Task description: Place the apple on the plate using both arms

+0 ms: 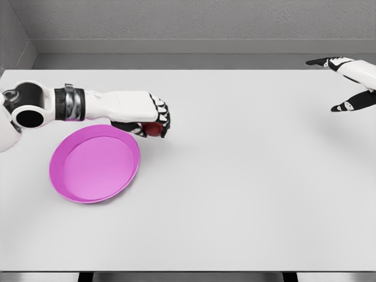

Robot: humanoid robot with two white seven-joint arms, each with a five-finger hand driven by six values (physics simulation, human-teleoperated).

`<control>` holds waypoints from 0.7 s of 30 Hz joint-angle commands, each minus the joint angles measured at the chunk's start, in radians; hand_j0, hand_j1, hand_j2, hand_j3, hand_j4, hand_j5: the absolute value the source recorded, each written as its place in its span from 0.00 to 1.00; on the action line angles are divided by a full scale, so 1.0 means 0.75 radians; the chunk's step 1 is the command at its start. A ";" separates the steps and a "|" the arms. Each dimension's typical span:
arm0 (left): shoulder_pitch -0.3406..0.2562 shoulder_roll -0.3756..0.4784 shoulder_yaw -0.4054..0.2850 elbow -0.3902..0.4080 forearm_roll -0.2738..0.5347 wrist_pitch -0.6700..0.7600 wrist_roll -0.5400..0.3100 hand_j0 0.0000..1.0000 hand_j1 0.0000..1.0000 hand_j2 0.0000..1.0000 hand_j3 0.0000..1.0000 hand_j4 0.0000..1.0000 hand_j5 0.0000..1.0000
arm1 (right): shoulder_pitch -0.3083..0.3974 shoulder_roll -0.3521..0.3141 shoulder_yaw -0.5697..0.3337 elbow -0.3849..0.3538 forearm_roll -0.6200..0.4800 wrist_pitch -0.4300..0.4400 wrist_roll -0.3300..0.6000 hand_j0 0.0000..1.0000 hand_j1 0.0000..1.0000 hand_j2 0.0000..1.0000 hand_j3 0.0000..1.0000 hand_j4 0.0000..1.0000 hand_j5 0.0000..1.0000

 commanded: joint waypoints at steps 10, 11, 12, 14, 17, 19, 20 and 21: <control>0.125 0.336 0.030 0.000 0.040 0.003 0.027 0.45 0.45 0.45 0.45 0.45 0.45 | 0.012 -0.032 -0.002 -0.028 -0.011 0.004 -0.001 1.00 1.00 1.00 1.00 1.00 1.00; 0.125 0.336 0.028 0.000 0.040 0.003 0.027 0.45 0.45 0.45 0.45 0.45 0.45 | 0.012 -0.034 -0.002 -0.028 -0.011 0.004 -0.001 1.00 1.00 1.00 1.00 1.00 1.00; 0.125 0.336 0.030 0.000 0.042 0.003 0.027 0.46 0.46 0.46 0.46 0.46 0.46 | 0.014 -0.034 -0.005 -0.028 -0.011 0.004 -0.001 1.00 1.00 1.00 1.00 1.00 1.00; 0.125 0.334 0.028 0.000 0.047 0.003 0.027 0.55 0.55 0.55 0.55 0.55 0.55 | 0.018 -0.032 -0.002 -0.034 -0.011 0.004 -0.001 1.00 1.00 1.00 1.00 1.00 1.00; 0.127 0.330 0.028 0.000 0.055 0.003 0.027 0.82 0.82 0.82 0.82 0.82 0.82 | 0.018 -0.034 -0.002 -0.040 -0.011 0.004 -0.001 1.00 1.00 1.00 1.00 1.00 1.00; 0.139 0.330 0.028 0.000 0.065 0.003 0.029 1.00 1.00 1.00 1.00 1.00 1.00 | 0.016 -0.030 -0.002 -0.040 -0.011 0.004 -0.001 1.00 1.00 1.00 1.00 1.00 1.00; 0.145 0.330 0.028 0.002 0.065 0.003 0.029 1.00 1.00 1.00 1.00 1.00 1.00 | 0.016 -0.030 -0.002 -0.040 -0.011 0.004 -0.001 1.00 1.00 1.00 1.00 1.00 1.00; 0.145 0.332 0.028 0.002 0.065 0.003 0.029 1.00 1.00 1.00 1.00 1.00 1.00 | 0.014 -0.030 -0.002 -0.040 -0.011 0.004 -0.001 1.00 1.00 1.00 1.00 1.00 1.00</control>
